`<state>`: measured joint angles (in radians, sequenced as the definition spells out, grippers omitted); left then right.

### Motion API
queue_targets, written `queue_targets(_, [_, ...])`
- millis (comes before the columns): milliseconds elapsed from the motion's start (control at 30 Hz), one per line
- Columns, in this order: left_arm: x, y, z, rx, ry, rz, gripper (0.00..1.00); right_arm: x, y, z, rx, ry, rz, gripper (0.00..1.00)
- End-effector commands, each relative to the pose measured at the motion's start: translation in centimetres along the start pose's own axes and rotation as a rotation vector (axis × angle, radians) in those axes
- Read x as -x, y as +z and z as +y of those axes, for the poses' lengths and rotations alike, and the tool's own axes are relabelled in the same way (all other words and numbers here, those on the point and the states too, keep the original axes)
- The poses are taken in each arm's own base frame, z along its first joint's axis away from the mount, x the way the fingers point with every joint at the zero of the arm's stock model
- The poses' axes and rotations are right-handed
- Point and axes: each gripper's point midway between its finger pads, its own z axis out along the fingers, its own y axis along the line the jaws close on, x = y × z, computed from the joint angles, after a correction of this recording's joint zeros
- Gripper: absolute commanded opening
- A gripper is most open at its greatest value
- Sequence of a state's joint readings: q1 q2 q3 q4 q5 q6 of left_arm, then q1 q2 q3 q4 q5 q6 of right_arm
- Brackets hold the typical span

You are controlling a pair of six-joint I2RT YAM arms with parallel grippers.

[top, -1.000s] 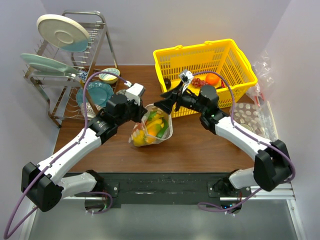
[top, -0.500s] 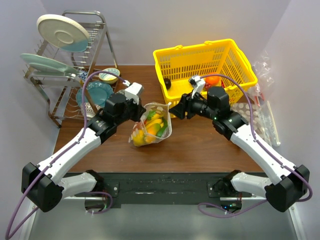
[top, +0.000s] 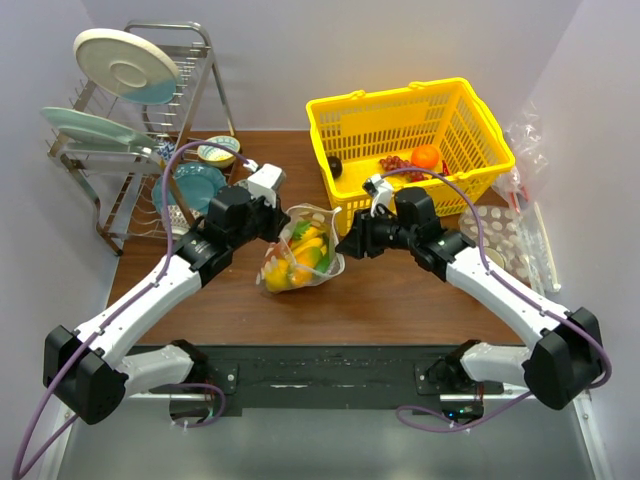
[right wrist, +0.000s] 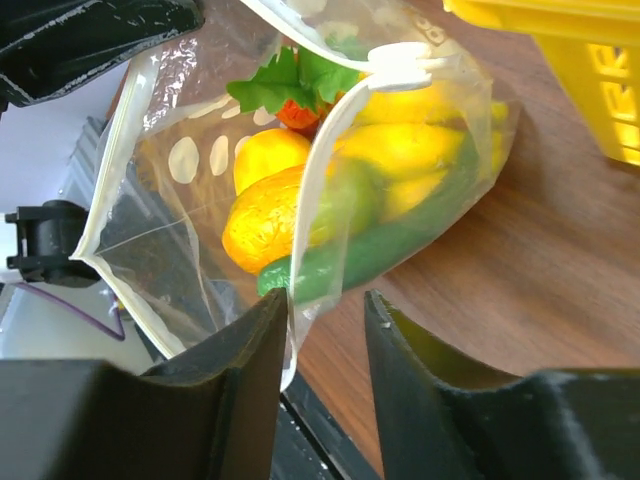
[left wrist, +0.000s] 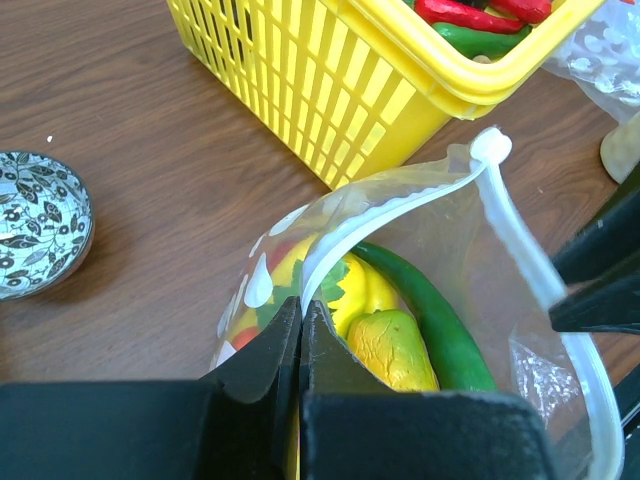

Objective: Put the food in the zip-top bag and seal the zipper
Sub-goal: Adjust the zipper food storage bag at the center of the board.

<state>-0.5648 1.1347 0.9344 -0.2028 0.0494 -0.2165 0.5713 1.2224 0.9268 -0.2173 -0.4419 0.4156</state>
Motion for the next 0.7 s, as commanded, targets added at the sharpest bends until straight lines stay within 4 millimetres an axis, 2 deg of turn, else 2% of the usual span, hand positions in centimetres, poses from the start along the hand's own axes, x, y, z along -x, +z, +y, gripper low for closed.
queue_targets(0, [1.4,-0.1,0.0,-0.009,0.002,-0.053,0.0,0.5,0.5,1.8,0.094,0.002,-0.012,0.27])
queue_targets(100, [1.5,-0.2,-0.1,-0.016,0.002,-0.056,0.0,1.0,0.4,2.8,0.141,-0.006,-0.027,0.14])
queue_targets(133, [1.4,-0.2,0.0,-0.018,0.001,-0.054,0.0,1.1,0.2,3.2,0.156,-0.007,-0.03,0.05])
queue_targets(167, [1.5,-0.2,-0.1,-0.022,0.001,-0.055,0.0,1.2,0.2,3.4,0.165,-0.008,-0.032,0.0])
queue_targets(367, [1.8,-0.7,-1.2,-0.081,-0.002,-0.062,0.0,2.9,-0.9,4.8,0.19,-0.015,-0.08,0.0])
queue_targets(533, [4.0,-2.9,-4.3,-0.232,-0.017,-0.087,0.0,4.3,-2.0,5.7,0.18,0.018,-0.106,0.0])
queue_targets(633, [5.7,-4.5,-5.9,-0.307,0.003,-0.097,0.08,4.6,-2.2,6.3,0.199,0.054,-0.113,0.0])
queue_targets(667, [6.0,-4.9,-6.3,-0.328,0.013,-0.101,0.16,4.7,-2.3,6.6,0.205,0.077,-0.117,0.0])
